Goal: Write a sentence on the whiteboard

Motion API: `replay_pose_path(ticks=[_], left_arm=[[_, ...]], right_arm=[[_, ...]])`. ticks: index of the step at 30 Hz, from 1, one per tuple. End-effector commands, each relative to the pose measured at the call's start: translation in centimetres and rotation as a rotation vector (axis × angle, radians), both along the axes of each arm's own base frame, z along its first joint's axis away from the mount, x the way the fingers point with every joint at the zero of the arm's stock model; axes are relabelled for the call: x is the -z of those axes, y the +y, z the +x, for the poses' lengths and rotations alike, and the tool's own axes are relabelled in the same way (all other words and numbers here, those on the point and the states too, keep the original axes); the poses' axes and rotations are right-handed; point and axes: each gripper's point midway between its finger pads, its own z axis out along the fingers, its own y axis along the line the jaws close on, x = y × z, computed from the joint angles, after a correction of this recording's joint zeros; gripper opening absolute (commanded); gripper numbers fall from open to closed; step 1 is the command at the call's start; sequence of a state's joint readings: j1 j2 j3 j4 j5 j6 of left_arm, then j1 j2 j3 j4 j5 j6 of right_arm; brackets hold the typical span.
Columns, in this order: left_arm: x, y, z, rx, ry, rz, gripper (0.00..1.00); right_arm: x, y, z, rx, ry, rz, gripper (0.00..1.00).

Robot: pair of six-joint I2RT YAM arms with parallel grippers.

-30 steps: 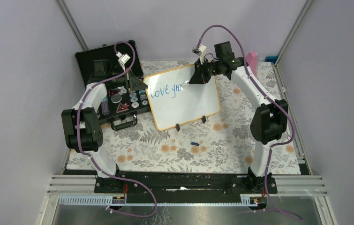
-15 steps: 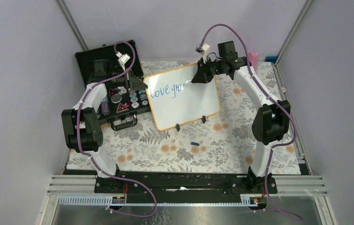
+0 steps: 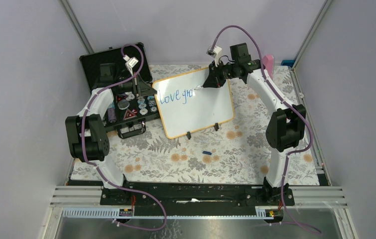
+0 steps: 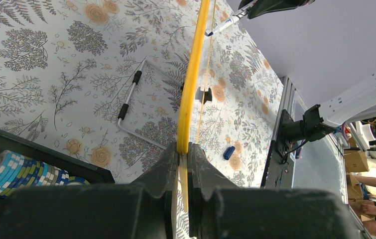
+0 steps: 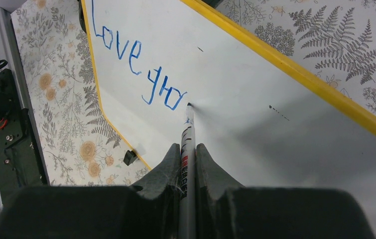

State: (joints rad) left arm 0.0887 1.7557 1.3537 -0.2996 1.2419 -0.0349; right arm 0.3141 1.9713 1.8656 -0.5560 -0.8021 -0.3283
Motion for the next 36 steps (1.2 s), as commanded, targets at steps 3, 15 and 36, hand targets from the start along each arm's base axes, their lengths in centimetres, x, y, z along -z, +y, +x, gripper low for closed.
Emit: replay_pose_path(ticks=[3, 15, 36], left_arm=[[-2.0, -0.3, 0.2, 0.021, -0.091, 0.009, 0.00], [-2.0, -0.4, 0.2, 0.022, -0.091, 0.009, 0.00], [-2.1, -0.4, 0.2, 0.022, -0.093, 0.009, 0.00]], right_arm=[[-1.0, 0.2, 0.6, -0.001, -0.038, 0.006, 0.00], [0.2, -0.3, -0.6, -0.009, -0.020, -0.014, 0.00], [-0.7, -1.0, 0.3, 0.020, -0.054, -0.024, 0.00]])
